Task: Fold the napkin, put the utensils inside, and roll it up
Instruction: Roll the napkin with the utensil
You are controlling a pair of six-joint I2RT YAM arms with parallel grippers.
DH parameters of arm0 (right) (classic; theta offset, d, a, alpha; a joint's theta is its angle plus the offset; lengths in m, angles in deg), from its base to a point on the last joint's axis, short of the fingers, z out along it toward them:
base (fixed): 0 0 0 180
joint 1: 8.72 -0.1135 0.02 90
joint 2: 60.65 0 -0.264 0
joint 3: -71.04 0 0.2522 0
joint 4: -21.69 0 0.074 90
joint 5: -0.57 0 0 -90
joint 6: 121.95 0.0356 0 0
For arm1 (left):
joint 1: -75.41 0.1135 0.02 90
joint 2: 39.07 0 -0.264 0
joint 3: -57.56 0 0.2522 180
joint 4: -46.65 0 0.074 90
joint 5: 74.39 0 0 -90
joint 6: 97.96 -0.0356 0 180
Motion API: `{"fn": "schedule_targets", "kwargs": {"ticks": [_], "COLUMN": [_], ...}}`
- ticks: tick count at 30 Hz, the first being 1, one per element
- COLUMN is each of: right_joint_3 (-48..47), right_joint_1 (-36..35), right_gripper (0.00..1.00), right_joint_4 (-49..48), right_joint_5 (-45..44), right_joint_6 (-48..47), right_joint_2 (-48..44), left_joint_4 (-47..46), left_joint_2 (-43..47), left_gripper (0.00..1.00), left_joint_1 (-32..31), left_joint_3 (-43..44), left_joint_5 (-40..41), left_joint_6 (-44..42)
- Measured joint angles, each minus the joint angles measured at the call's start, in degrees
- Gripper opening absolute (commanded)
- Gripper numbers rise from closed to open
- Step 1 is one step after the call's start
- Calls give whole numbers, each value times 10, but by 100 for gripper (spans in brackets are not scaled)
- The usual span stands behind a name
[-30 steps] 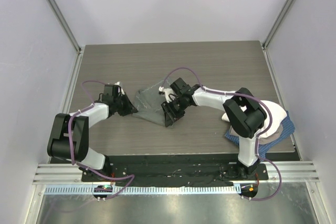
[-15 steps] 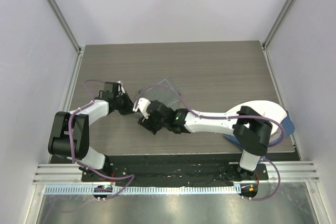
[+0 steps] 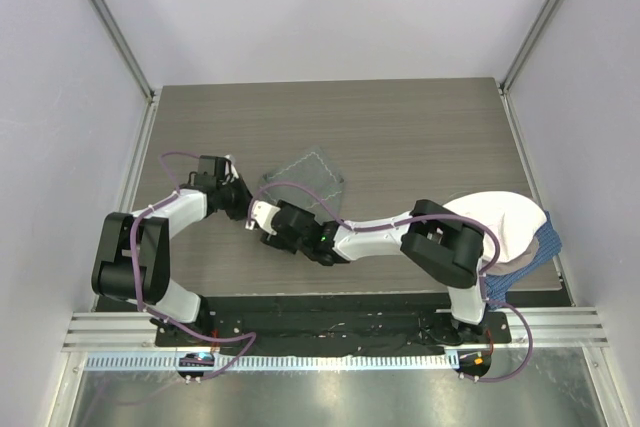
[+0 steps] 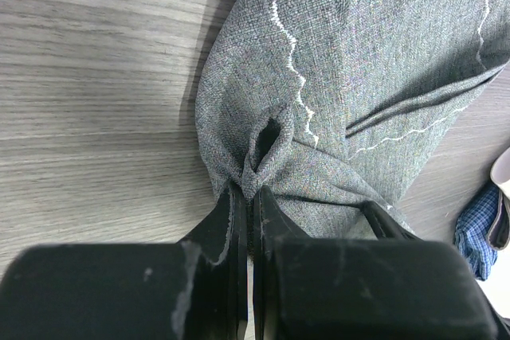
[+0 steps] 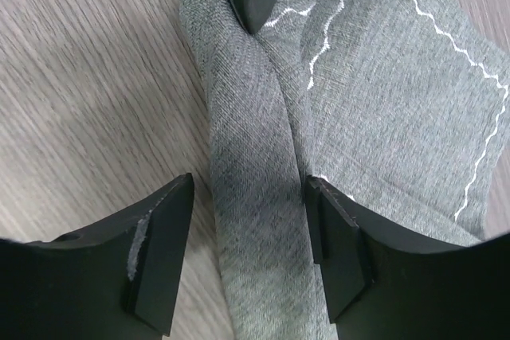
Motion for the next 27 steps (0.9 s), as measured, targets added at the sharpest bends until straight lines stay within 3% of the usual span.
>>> {"fn": "schedule_targets", "kwargs": {"ticks": [10, 11, 12, 15, 18, 27], "right_joint_3": [-14, -17, -20, -37, -64, -144], "right_joint_1": [6, 9, 13, 34, 57, 120], "right_gripper": [41, 38, 35, 27, 22, 14], "right_joint_4": [-15, -12, -9, 27, 75, 212], "right_joint_5": [7, 14, 22, 77, 140, 335], "right_joint_6": [-29, -28, -28, -21, -6, 58], "right_joint_2": [33, 35, 36, 36, 38, 57], "left_joint_4": [0, 0, -1, -7, -11, -41], "left_joint_2": [0, 0, 0, 0, 3, 99], "left_gripper": [1, 5, 20, 53, 67, 73], "left_joint_1": [0, 0, 0, 0, 2, 5], "left_joint_3": [0, 0, 0, 0, 0, -49], "left_joint_5": [-11, -13, -14, -15, -13, 51], "left_joint_6": [0, 0, 0, 1, 8, 16]}}
